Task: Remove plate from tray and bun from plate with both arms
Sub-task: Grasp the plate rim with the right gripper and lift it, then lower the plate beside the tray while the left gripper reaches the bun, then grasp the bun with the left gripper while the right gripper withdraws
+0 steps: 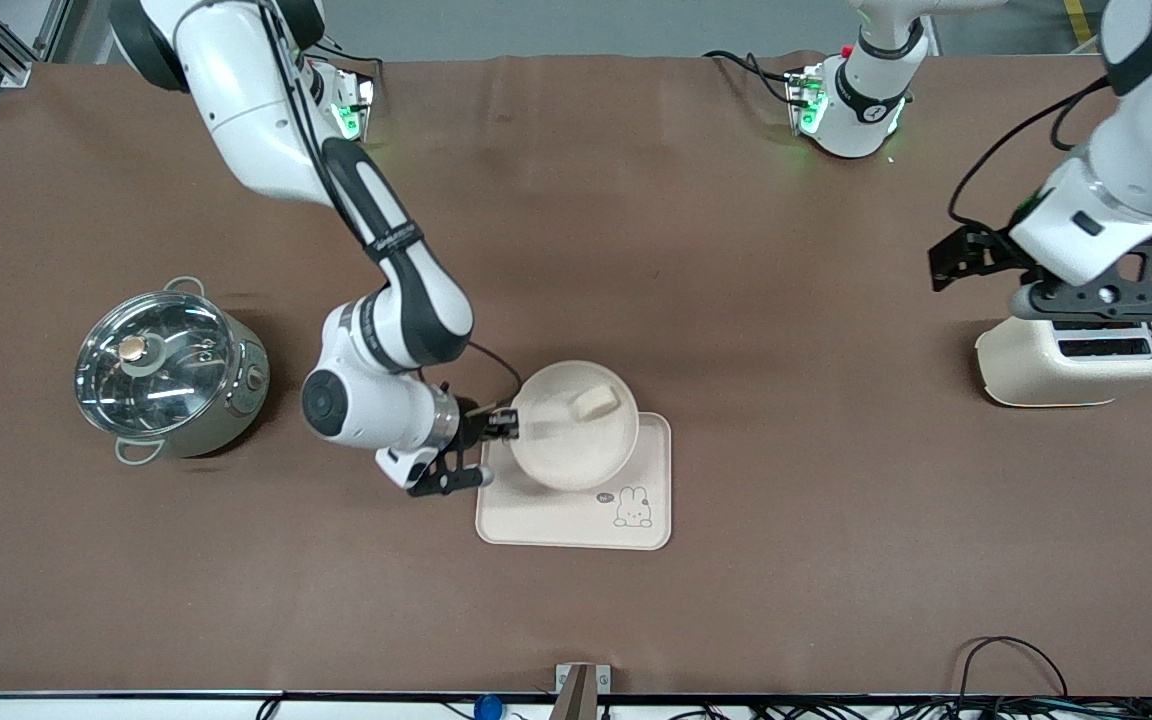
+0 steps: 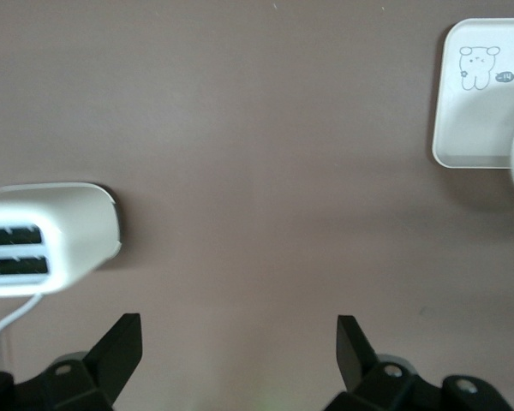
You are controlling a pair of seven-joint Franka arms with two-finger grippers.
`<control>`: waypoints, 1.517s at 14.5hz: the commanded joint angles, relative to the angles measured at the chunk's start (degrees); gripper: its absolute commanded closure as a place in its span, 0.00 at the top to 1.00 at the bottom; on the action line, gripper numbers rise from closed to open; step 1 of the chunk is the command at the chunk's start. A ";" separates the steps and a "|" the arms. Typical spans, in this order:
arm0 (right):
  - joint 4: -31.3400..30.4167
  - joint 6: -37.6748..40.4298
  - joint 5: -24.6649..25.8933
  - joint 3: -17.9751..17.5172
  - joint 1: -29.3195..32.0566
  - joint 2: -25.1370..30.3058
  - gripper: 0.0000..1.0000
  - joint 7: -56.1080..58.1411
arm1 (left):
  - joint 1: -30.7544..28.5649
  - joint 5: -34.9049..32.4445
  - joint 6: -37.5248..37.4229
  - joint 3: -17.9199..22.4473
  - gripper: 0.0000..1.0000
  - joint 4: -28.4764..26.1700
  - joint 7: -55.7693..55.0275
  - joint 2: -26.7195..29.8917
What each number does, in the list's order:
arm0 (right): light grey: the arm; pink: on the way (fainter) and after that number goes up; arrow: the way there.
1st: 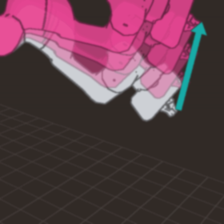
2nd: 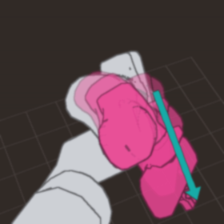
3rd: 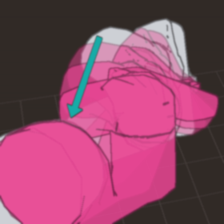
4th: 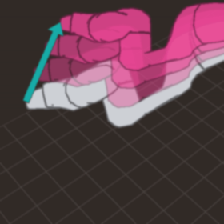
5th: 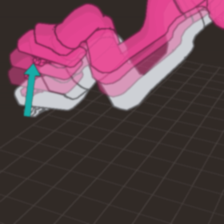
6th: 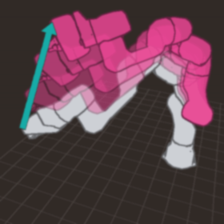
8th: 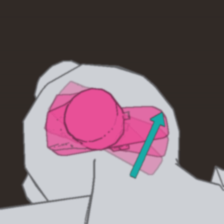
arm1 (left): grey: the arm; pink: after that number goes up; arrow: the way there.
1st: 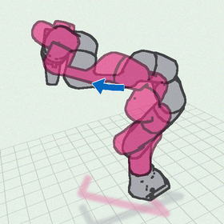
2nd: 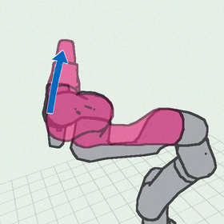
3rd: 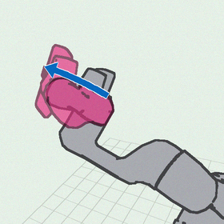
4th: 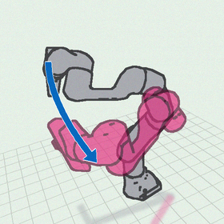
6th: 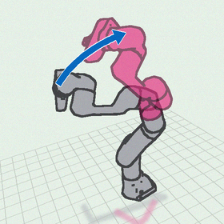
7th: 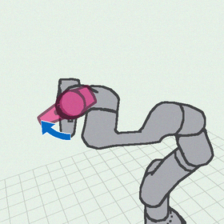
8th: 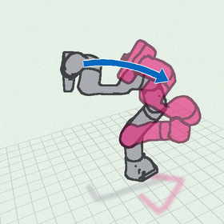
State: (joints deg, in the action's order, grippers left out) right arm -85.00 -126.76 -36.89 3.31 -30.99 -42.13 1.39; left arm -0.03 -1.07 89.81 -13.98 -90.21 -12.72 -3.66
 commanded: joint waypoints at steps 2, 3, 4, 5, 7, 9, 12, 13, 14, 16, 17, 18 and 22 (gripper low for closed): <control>-26.41 -17.51 -0.81 -0.41 -7.40 13.56 0.00 1.34 | -0.14 0.71 -0.17 -4.47 1.00 -2.25 -10.11 -3.09; -27.32 -18.51 -1.08 -0.50 -8.29 13.65 0.00 1.34 | -0.06 0.71 0.10 -5.26 1.00 -2.34 -12.31 -4.41; -27.76 -18.70 -1.25 -0.50 -9.25 13.57 0.00 1.43 | -0.06 0.71 0.71 -6.14 1.00 -2.43 -14.42 -5.99; -27.85 -18.96 -1.25 -0.41 -9.35 13.39 0.00 1.43 | -0.06 0.71 1.85 -6.84 1.00 -2.52 -16.62 -7.48; -28.38 -18.87 -1.17 -0.41 -9.35 13.39 0.00 1.43 | 0.38 0.63 4.04 -8.95 1.00 -2.69 -22.76 -11.17; -28.47 -18.35 -1.25 -0.41 -9.35 13.30 0.06 1.43 | 2.74 0.63 7.12 -9.40 1.00 -2.69 -29.61 -14.34; -28.38 -18.17 -1.25 -0.41 -9.09 13.13 0.76 0.81 | 6.61 0.19 11.60 -9.40 1.00 -2.69 -37.62 -19.00; -28.21 -18.17 -1.25 -0.41 -8.91 13.13 0.91 0.46 | 7.84 0.19 13.27 -9.40 1.00 -2.69 -40.60 -20.49; -27.68 -18.08 -1.25 -0.41 -8.65 13.13 1.00 0.63 | 9.25 0.19 15.20 -9.40 1.00 -2.69 -44.72 -22.25; -26.54 -16.34 -1.25 -0.06 -7.42 14.35 1.00 0.72 | 12.23 0.01 18.89 -9.40 1.00 -2.61 -51.85 -25.24; -25.66 -14.41 -1.25 -0.06 -5.76 15.75 1.00 0.72 | 13.99 -0.16 21.26 -9.40 1.00 -2.61 -55.28 -26.38; -25.22 -11.87 -1.17 0.03 -3.75 17.50 1.00 0.64 | 16.27 -0.25 24.24 -9.31 1.00 -2.52 -59.57 -27.87; -24.78 -0.71 1.02 3.79 2.68 24.79 1.00 0.90 | 21.03 -3.49 31.55 -9.23 1.00 -2.61 -70.93 -32.27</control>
State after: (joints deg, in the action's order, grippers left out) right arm -107.89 -132.45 -36.78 5.85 -31.40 -22.79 1.71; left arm 19.44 -2.15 119.06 -23.24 -93.51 -78.78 -34.03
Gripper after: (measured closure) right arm 0.000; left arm 0.000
